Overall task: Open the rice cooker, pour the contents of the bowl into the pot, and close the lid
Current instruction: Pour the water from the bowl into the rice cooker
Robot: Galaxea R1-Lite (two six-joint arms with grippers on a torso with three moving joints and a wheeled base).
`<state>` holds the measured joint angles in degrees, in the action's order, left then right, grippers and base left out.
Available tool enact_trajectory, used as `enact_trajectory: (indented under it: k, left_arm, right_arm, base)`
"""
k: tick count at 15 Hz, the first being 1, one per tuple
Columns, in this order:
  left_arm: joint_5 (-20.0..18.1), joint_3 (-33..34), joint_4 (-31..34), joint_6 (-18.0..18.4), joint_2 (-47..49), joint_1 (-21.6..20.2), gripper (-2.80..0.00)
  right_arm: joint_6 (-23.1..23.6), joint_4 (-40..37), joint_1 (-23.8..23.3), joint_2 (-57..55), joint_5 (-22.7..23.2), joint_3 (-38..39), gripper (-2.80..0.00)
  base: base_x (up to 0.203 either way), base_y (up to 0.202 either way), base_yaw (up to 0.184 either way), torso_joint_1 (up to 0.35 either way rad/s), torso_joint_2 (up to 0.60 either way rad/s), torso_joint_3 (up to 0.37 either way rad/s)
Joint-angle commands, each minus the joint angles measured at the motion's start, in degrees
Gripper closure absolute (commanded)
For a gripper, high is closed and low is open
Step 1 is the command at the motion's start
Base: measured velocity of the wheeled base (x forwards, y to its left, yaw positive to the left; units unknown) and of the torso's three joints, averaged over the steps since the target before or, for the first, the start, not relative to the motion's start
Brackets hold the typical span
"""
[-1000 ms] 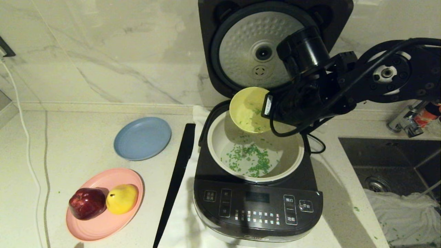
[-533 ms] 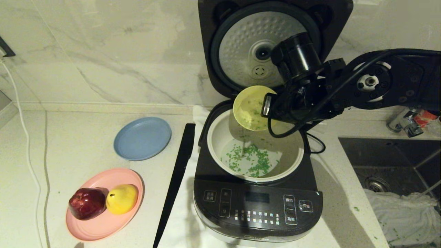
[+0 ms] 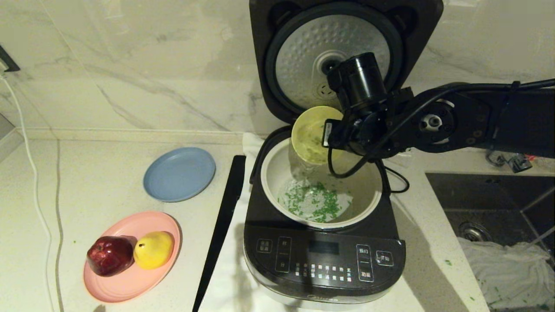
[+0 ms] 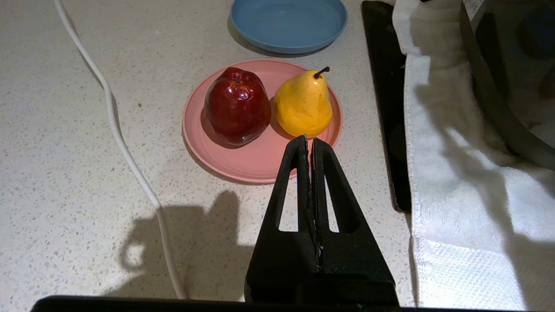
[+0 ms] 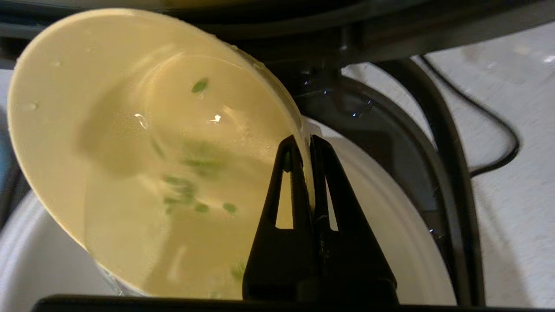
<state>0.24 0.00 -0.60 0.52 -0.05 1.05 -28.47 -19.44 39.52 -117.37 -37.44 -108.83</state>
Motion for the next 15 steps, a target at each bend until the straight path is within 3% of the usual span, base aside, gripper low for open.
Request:
enact_trajectory:
  k: [1,4,6,11,15]
  left_arm:
    - [0.02,0.18,-0.02,0.00,-0.04,0.01,0.00]
    - [0.02,0.18,-0.02,0.00,-0.04,0.01,0.00]
    - [0.02,0.18,-0.02,0.00,-0.04,0.01,0.00]
    - [0.02,0.20,-0.02,0.00,-0.04,0.01,0.00]
    - [0.02,0.18,-0.02,0.00,-0.04,0.01,0.00]
  right_arm:
    - [2.72,3.42,0.60,0.17,-1.81,2.56,0.00]
    - [10.30,13.24,2.10,1.40,-5.53,9.55,0.00]
    - [17.31,24.63,3.03,1.94,-7.32,15.72,0.00]
    - [39.58,60.21,4.67,1.60,-10.21,30.11,0.00]
    - [57.86,88.41,4.71,-2.23,-10.28,36.20,0.00]
  base:
    - [0.000,0.000,0.000,0.000,0.00,0.000]
    - [0.000,0.000,0.000,0.000,0.00,0.000]
    - [0.000,0.000,0.000,0.000,0.00,0.000]
    - [0.000,0.000,0.000,0.000,0.00,0.000]
    - [0.000,0.000,0.000,0.000,0.00,0.000]
